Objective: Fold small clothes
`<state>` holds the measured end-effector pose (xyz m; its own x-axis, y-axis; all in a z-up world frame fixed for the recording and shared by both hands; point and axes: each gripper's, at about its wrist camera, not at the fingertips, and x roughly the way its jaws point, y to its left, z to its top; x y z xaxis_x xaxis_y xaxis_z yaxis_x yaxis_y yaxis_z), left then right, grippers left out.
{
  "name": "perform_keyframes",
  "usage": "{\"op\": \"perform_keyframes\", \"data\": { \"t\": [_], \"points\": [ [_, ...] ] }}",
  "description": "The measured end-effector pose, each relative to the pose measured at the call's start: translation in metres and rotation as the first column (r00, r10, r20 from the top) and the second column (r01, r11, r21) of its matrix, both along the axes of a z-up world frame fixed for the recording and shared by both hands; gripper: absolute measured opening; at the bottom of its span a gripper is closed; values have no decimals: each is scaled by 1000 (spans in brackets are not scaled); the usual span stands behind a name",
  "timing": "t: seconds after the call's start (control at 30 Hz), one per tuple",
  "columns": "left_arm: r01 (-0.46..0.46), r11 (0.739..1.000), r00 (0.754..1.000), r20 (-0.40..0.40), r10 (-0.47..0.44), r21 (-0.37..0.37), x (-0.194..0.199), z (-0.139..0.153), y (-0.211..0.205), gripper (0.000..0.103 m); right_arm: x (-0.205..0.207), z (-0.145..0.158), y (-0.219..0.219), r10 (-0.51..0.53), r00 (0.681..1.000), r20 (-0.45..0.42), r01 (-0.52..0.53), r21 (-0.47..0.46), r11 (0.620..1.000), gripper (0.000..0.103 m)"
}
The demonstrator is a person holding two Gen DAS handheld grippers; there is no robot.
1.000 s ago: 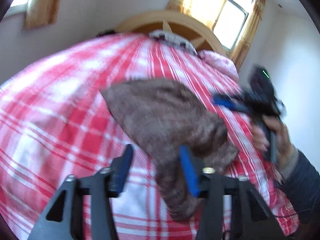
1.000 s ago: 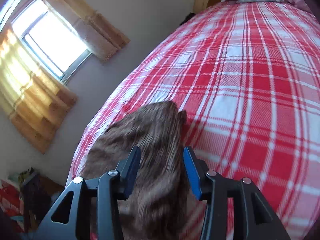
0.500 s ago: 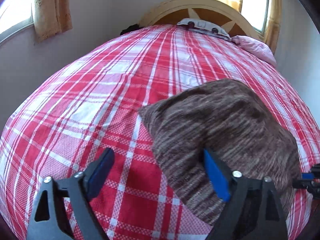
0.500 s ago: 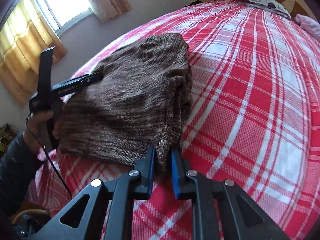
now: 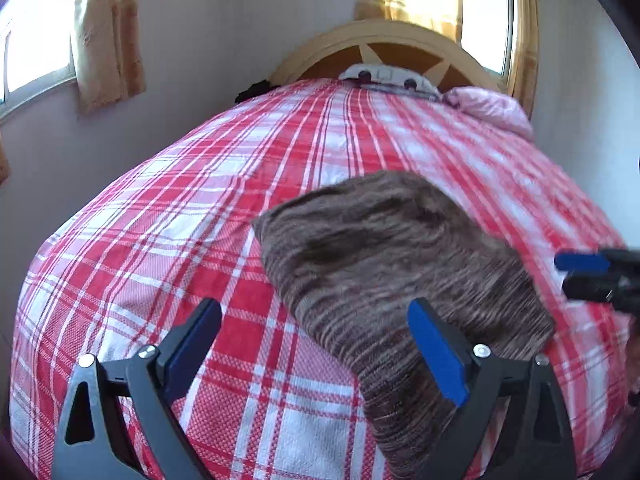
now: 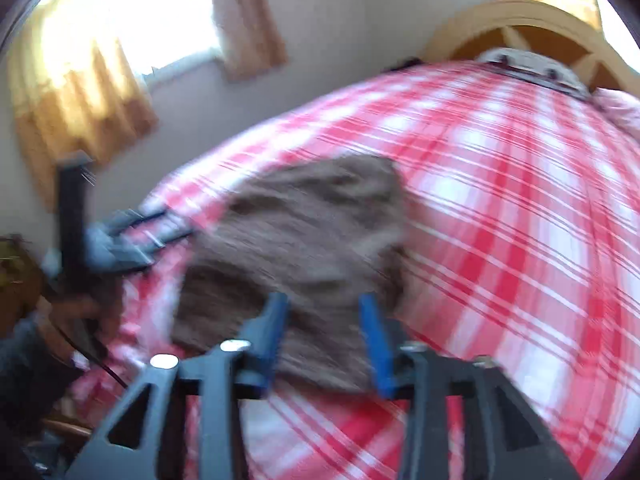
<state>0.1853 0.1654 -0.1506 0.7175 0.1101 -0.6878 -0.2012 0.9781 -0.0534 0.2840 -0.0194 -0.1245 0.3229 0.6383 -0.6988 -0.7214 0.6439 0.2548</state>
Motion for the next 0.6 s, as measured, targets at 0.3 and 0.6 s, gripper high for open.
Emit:
{"op": "perform_keyframes", "data": {
  "t": [0.3,0.6],
  "points": [
    [-53,998,995,-81,50,-33,3,-27,5,99,37,-56,26,-68,994,-86,62,-69,996,49],
    [-70,996,995,-78,66,-48,-3,-32,5,103,27,-63,19,-61,997,-45,58,-73,996,48]
  ]
}}
